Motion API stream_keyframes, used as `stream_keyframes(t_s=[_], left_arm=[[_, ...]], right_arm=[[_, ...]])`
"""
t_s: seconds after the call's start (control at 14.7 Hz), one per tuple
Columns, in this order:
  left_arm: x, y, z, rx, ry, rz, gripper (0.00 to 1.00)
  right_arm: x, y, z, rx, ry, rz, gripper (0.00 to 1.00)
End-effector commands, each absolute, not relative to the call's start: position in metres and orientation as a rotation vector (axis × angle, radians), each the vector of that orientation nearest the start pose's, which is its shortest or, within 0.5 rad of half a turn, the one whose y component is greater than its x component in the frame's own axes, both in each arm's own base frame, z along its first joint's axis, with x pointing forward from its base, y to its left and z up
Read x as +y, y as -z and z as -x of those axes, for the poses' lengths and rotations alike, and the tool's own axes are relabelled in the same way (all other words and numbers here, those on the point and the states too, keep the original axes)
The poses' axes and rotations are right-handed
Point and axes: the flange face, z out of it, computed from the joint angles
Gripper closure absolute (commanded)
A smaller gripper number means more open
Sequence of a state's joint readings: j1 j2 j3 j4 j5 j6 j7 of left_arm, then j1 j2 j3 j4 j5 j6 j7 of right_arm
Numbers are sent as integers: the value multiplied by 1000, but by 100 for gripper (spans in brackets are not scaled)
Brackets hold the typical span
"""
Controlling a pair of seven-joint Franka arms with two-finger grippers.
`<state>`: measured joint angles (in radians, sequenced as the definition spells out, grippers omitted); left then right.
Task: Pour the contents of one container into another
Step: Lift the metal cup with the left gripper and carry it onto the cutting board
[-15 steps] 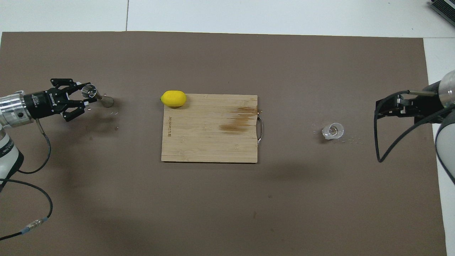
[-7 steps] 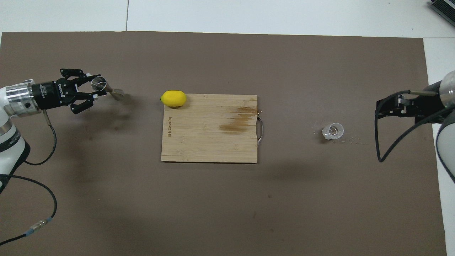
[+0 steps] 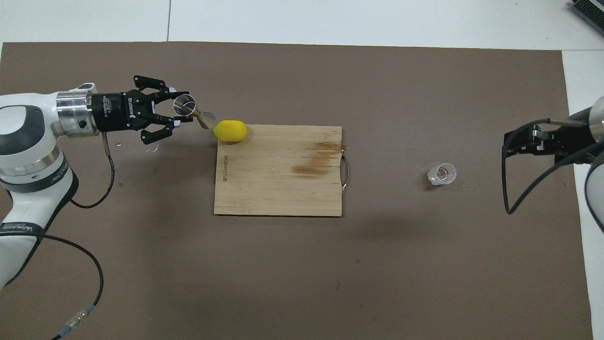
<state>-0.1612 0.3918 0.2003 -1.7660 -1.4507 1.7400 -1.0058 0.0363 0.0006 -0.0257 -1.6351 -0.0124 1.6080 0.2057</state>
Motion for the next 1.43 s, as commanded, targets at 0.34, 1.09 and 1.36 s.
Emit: stream_keyframes(t_s=[0.34,1.09,1.36], left_arm=[[-201,-381,-624,1467,1047,-1302,100],[-328,-342,-570,1622,955,-1222,100],[-339,-331,-557,1655,948,-1222,100]], right_arm=[[-2,-600,-550,301,-45,3118,0],[-4,-588,-565,1051,-83,2842,0],[-11,-567,-581,1359,-82,2655,0]])
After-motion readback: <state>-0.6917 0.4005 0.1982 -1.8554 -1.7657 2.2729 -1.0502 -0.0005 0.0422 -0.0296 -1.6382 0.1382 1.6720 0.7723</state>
